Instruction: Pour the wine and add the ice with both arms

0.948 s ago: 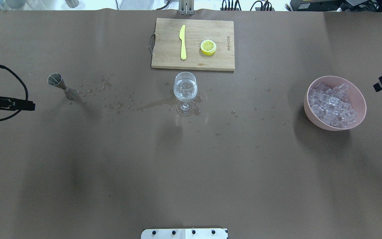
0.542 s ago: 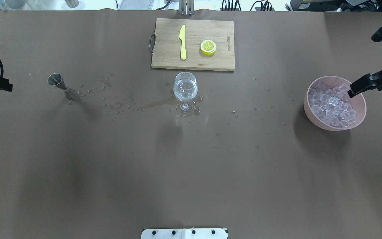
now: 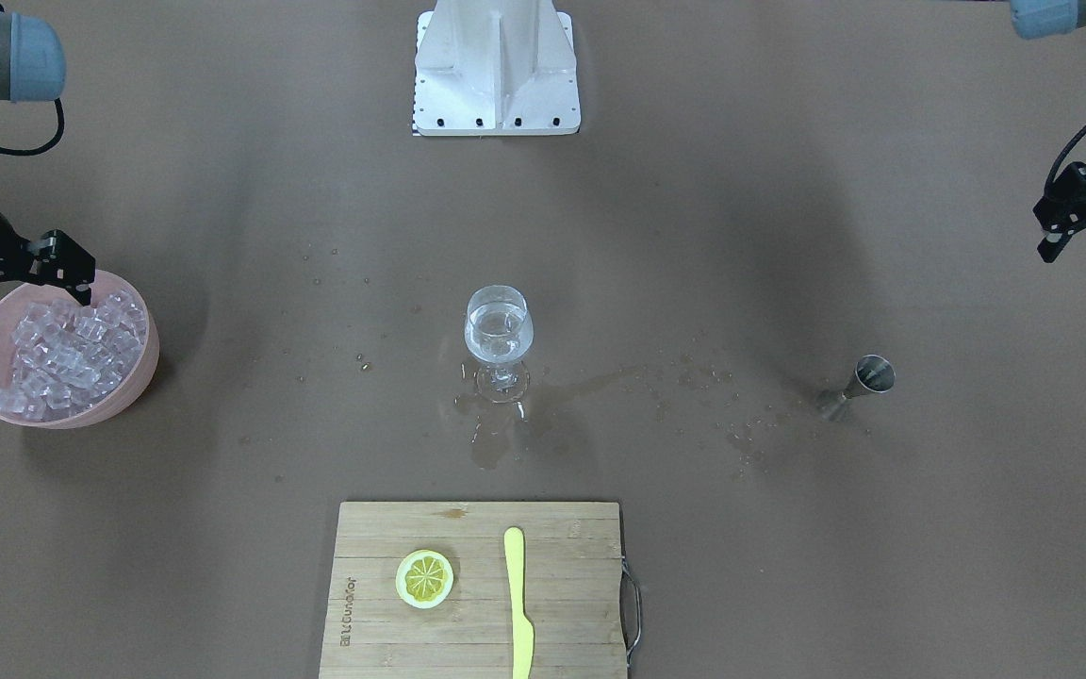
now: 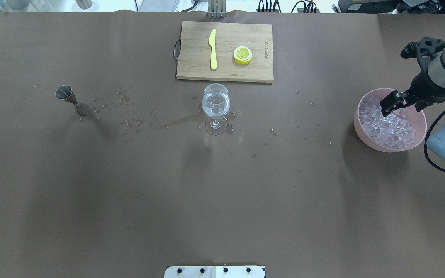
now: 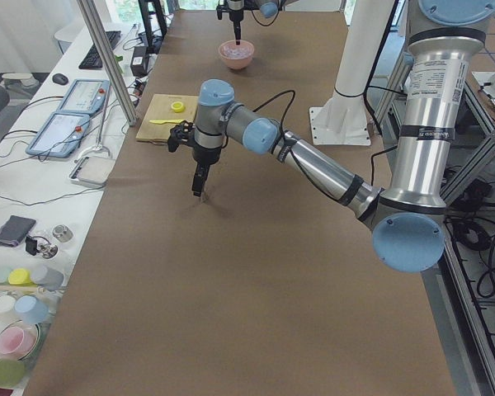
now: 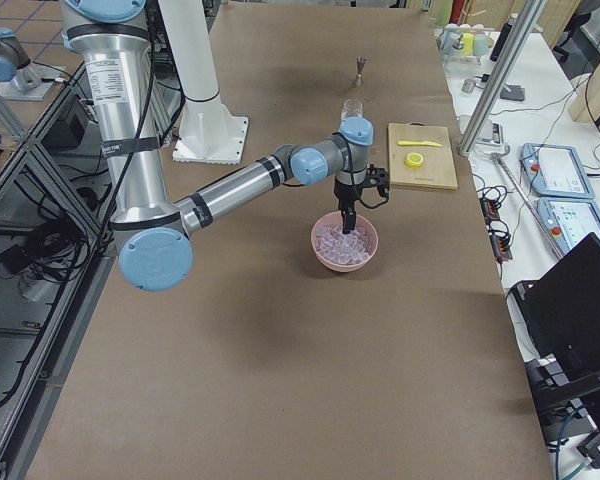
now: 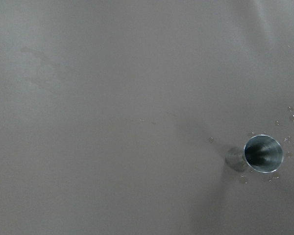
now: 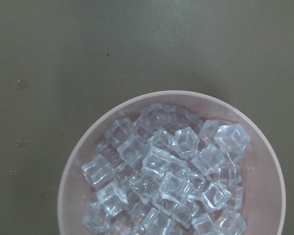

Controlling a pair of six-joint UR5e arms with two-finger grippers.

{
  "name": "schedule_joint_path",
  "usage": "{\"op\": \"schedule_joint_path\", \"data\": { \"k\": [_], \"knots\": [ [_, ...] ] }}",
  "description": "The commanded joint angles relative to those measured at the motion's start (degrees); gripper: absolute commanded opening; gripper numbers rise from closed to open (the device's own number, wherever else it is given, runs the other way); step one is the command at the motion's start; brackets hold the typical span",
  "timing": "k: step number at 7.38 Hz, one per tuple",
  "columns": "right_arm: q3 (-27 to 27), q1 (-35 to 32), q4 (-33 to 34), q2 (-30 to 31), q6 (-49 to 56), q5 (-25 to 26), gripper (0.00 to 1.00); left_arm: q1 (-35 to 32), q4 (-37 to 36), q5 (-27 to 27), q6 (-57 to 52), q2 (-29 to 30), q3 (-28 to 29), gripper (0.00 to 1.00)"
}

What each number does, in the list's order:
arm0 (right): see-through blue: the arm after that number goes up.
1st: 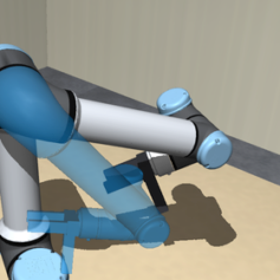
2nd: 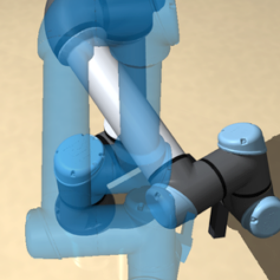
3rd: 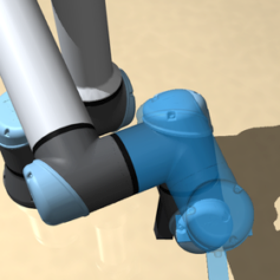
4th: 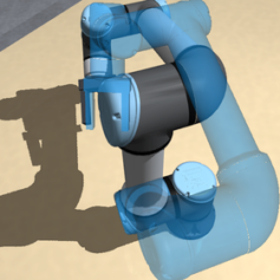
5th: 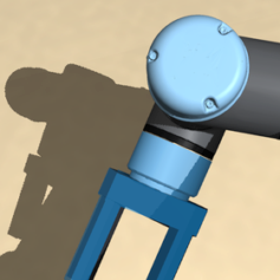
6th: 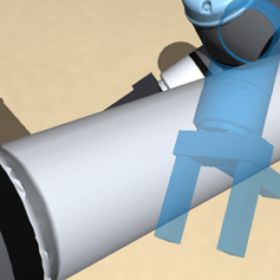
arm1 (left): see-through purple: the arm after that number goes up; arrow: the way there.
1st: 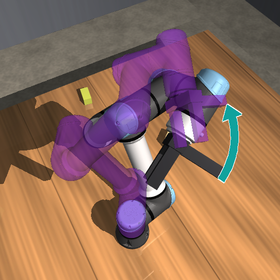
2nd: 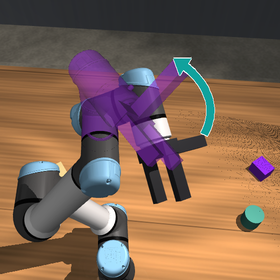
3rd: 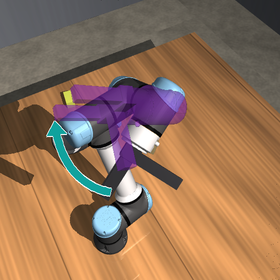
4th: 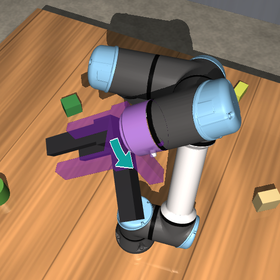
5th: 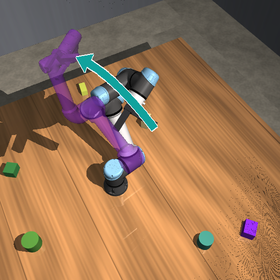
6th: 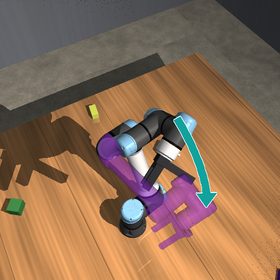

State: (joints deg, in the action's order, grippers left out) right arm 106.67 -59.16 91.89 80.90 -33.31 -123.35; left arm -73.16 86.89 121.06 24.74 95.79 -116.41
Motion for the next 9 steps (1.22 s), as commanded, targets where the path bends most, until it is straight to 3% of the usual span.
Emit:
{"op": "schedule_joint_path", "data": {
  "k": [1,5,9],
  "knots": [
    [-4.3,0.1,-1.5,-2.2,-4.7,-0.1,1.0,-0.3,-0.2,0.1,-0.2,0.2,0.0,0.98],
    [-8.9,0.1,-1.5,-5.3,-5.5,-0.7,1.0,-0.6,-0.2,0.4,-0.2,0.7,0.1,0.98],
    [-9.9,0.8,-1.5,-5.0,-5.5,-0.7,0.89,-0.8,-0.2,0.4,0.4,0.8,0.2,0.98]
  ]
}}
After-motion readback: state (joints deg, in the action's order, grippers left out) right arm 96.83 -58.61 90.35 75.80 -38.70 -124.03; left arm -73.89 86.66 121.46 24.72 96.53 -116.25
